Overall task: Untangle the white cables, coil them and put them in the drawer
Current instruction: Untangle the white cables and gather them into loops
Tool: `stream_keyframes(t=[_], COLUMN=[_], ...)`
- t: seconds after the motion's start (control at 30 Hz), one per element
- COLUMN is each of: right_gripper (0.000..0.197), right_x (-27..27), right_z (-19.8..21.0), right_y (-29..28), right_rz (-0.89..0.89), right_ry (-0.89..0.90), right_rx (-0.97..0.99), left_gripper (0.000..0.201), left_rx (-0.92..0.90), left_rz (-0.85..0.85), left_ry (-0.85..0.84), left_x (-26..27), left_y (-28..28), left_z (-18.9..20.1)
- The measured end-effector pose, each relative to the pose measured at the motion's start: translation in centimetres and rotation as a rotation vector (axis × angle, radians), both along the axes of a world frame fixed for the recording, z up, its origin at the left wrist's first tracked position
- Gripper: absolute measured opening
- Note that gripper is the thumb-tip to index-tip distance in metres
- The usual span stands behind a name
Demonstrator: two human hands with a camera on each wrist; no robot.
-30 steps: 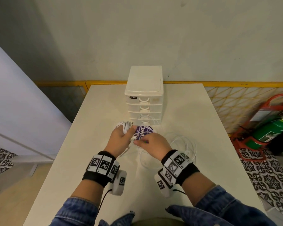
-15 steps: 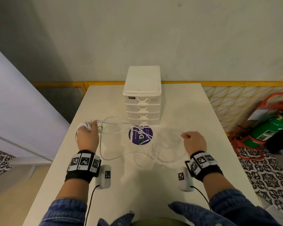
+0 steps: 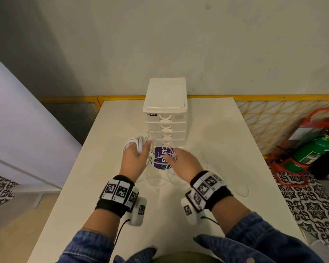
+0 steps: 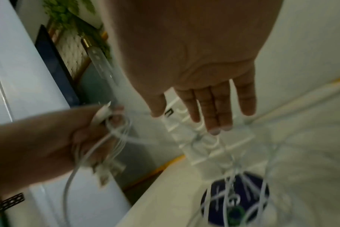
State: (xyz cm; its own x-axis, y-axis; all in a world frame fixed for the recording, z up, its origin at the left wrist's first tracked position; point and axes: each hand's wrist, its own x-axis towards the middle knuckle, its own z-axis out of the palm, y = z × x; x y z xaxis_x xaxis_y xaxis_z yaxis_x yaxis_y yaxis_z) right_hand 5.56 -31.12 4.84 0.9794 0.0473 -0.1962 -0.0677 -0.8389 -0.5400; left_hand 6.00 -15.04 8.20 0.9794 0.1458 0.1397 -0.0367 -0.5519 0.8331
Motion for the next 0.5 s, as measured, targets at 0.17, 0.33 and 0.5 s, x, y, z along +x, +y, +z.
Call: stream_keyframes(t=[0.17,0.33,0.5], right_gripper=[0.036,0.026,0.024], right_x=[-0.4,0.0,-0.6], right_z=[-0.2,0.3,-2.2], right_y=[-0.8,-6.2,-10.2], right_rz=[0.013,-0.271,-0.476], right_ry=[-0.035,-0.379,-0.131], right_rx=[0.001,0.067,-0.048], left_gripper=[0.039,0.030,0.022], left_rx=[0.034,-0.122,-0.224], left_rz=[0.056,0.371,0.487], left_ry=[-0.030,-0.085,-0.120], left_x=[0.4,1.6,1.9], left_y=[1.7,6.9,9.2], left_z=[0.4,1.4,2.9])
